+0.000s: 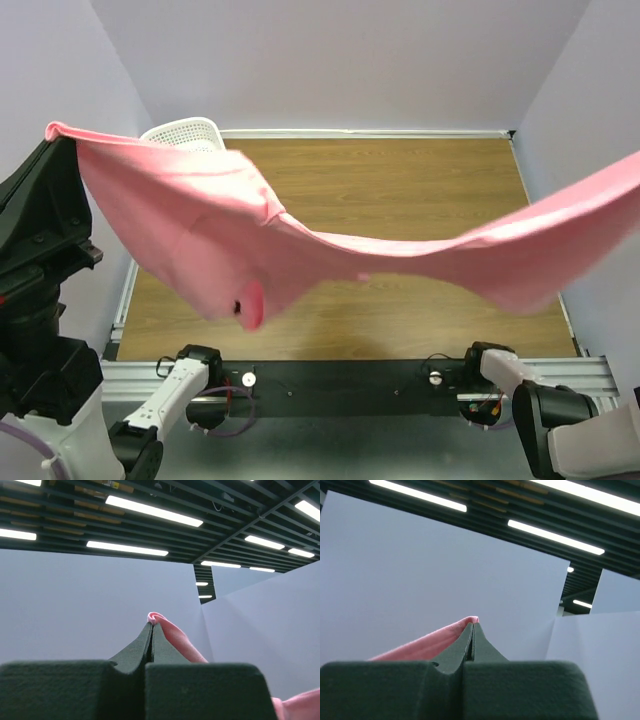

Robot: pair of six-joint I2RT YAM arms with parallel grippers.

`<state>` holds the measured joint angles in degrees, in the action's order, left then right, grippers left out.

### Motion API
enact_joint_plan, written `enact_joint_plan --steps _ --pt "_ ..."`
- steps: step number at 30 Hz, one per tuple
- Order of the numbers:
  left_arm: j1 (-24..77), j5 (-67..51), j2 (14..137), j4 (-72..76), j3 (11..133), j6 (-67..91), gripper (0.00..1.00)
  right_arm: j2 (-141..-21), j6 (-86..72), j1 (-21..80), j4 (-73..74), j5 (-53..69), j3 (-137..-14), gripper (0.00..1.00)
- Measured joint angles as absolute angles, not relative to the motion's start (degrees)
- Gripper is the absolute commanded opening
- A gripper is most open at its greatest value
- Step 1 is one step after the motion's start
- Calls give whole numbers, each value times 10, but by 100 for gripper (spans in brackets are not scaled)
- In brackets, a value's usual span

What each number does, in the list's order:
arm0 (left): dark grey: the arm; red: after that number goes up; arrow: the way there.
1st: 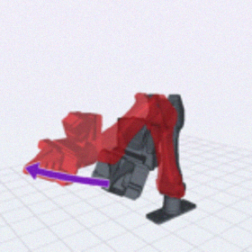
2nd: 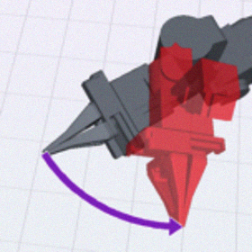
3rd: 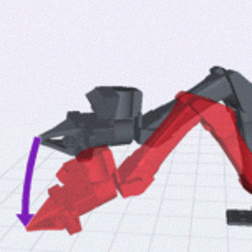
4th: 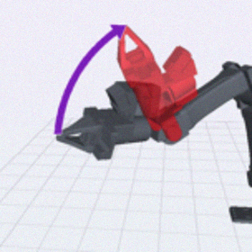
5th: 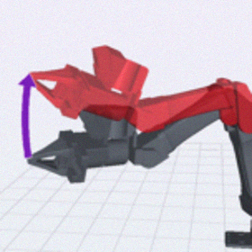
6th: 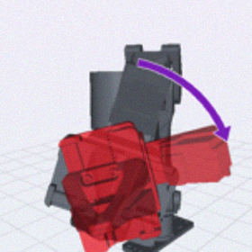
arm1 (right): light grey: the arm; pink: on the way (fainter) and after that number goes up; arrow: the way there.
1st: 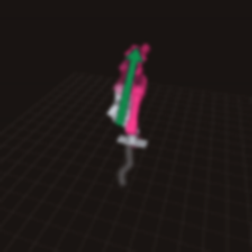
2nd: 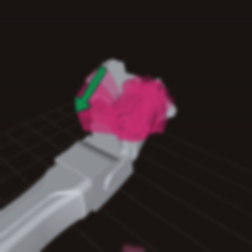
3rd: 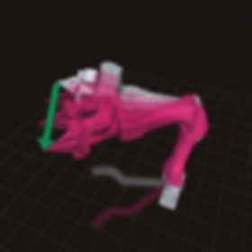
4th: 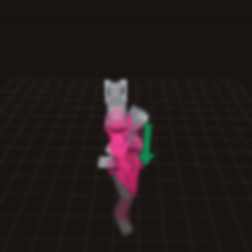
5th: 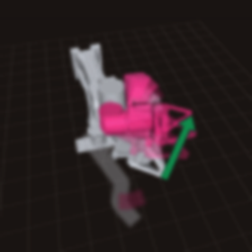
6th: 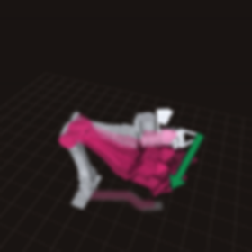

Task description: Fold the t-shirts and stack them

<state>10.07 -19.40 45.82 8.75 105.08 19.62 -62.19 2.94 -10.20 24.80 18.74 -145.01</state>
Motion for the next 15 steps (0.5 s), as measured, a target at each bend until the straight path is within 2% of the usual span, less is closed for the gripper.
enact_joint_plan --steps 2,8,11,15 --pt "101 -184 462 89 1038 196 0 -613 36 -97 248 177 -1425 1" --pt "101 -175 482 130 896 208 0 -574 58 -86 254 173 -1195 0" --pt "101 -176 512 163 800 218 0 -550 72 -86 241 174 -998 0" --pt "101 -181 624 199 686 232 0 -554 83 -86 207 176 -783 1"
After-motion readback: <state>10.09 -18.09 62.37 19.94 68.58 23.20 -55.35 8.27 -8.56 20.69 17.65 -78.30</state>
